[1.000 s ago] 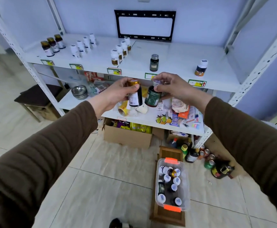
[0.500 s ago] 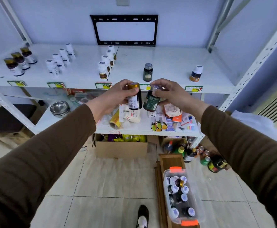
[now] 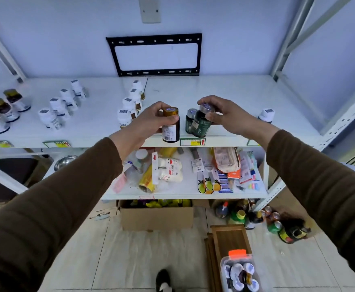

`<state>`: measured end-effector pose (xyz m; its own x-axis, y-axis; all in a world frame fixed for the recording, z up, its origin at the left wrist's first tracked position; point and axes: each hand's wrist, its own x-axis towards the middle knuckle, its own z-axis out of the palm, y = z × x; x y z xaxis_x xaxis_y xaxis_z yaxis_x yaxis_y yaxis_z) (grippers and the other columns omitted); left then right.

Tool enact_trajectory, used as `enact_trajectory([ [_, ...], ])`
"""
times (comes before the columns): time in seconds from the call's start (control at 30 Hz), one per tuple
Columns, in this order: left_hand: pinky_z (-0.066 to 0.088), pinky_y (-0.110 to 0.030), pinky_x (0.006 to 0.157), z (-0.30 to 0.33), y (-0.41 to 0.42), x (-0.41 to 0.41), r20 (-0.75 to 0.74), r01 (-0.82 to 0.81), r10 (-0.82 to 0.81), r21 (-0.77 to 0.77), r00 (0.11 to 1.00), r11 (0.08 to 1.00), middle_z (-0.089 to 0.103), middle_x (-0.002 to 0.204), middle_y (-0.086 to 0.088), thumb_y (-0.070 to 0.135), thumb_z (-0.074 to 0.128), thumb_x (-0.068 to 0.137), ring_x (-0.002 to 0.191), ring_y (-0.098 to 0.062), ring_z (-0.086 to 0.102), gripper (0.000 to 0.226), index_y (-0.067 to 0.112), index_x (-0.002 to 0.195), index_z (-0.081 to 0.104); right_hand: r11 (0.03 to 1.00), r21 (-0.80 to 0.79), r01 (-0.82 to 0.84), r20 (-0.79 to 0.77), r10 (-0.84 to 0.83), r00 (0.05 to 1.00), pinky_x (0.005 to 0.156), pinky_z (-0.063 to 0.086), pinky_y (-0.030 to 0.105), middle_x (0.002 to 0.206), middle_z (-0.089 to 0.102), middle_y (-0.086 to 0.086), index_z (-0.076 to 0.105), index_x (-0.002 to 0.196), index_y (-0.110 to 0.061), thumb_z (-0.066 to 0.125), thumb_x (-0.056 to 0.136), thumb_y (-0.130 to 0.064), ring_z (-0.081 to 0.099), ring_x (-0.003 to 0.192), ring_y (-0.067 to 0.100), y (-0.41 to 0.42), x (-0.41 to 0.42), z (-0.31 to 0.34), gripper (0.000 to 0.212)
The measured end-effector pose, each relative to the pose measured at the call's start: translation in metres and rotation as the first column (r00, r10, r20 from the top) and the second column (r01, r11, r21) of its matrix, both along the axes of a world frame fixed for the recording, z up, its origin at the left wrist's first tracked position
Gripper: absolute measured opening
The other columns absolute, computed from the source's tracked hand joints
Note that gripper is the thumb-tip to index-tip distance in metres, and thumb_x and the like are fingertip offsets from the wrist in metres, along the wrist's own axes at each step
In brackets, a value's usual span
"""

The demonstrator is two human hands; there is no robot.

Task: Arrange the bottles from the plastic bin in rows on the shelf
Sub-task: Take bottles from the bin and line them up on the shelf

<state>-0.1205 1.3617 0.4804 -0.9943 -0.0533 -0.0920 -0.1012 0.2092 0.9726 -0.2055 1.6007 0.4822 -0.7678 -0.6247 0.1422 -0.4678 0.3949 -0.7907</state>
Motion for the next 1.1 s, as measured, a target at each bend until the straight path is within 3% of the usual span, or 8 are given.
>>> enact_trajectory([
  [0.23, 0.052, -0.033, 0.092, -0.002, -0.033, -0.075, -0.024, 0.044, -0.043, 0.027, 0.999, 0.999, 0.067, 0.11, -0.006, 0.02, 0.07, 0.091, 0.102, -0.015, 0.066, 0.026, 0.017, 0.114, 0.059, 0.976, 0.194, 0.096, -0.145, -0.069, 0.987, 0.104, 0.036, 0.028, 0.125, 0.049, 0.003, 0.052, 0.135, -0.015, 0.051, 0.096, 0.0, 0.047, 0.116, 0.016, -0.008, -0.069, -0.001, 0.042],
  [0.5, 0.052, -0.037, 0.096, -0.011, -0.037, -0.145, -0.004, 0.055, -0.055, 0.035, 0.998, 0.998, 0.068, 0.11, -0.003, 0.02, 0.072, 0.09, 0.105, -0.016, 0.066, 0.027, 0.017, 0.114, 0.06, 0.95, 0.299, 0.093, -0.203, -0.032, 0.979, 0.097, 0.035, 0.025, 0.118, 0.044, 0.002, 0.05, 0.137, -0.011, 0.046, 0.095, 0.005, 0.043, 0.111, 0.014, -0.025, -0.133, -0.022, 0.046],
  [0.73, 0.053, -0.033, 0.092, -0.024, -0.036, -0.187, 0.011, -0.05, 0.05, 0.031, 0.999, 0.998, 0.068, 0.107, 0.0, 0.02, 0.071, 0.09, 0.102, -0.014, 0.065, 0.022, 0.018, 0.109, 0.06, 0.928, 0.334, -0.164, -0.077, 0.2, 0.977, 0.1, 0.038, 0.026, 0.128, 0.048, 0.007, 0.05, 0.138, -0.017, 0.046, 0.095, 0.005, 0.046, 0.119, 0.018, -0.045, -0.175, -0.043, 0.048],
  [0.83, 0.052, -0.03, 0.087, -0.03, -0.035, -0.197, 0.029, -0.072, 0.071, 0.03, 0.997, 0.997, 0.068, 0.108, -0.001, 0.019, 0.071, 0.091, 0.1, -0.013, 0.065, 0.022, 0.018, 0.11, 0.058, 0.908, 0.343, -0.24, -0.035, 0.268, 0.963, 0.098, 0.038, 0.02, 0.13, 0.048, 0.006, 0.051, 0.137, -0.017, 0.046, 0.094, 0.008, 0.046, 0.122, 0.018, -0.048, -0.183, -0.05, 0.05],
  [0.93, 0.052, -0.028, 0.084, -0.032, -0.036, -0.206, 0.043, -0.071, 0.07, 0.024, 0.997, 0.997, 0.068, 0.111, -0.002, 0.02, 0.071, 0.091, 0.101, -0.013, 0.065, 0.025, 0.016, 0.113, 0.058, 0.892, 0.344, -0.294, 0.046, 0.297, 0.954, 0.098, 0.038, 0.014, 0.132, 0.047, 0.001, 0.051, 0.136, -0.021, 0.045, 0.095, 0.007, 0.044, 0.124, 0.015, -0.045, -0.187, -0.051, 0.049],
  [1.1, 0.052, -0.027, 0.084, -0.031, -0.04, -0.22, 0.046, -0.053, 0.052, 0.026, 0.998, 0.998, 0.069, 0.111, -0.002, 0.02, 0.072, 0.09, 0.102, -0.013, 0.066, 0.026, 0.017, 0.112, 0.059, 0.904, 0.286, -0.319, 0.178, 0.277, 0.944, 0.106, 0.037, 0.022, 0.141, 0.045, -0.009, 0.045, 0.141, -0.029, 0.053, 0.097, -0.005, 0.041, 0.13, 0.008, -0.046, -0.192, -0.049, 0.051],
])
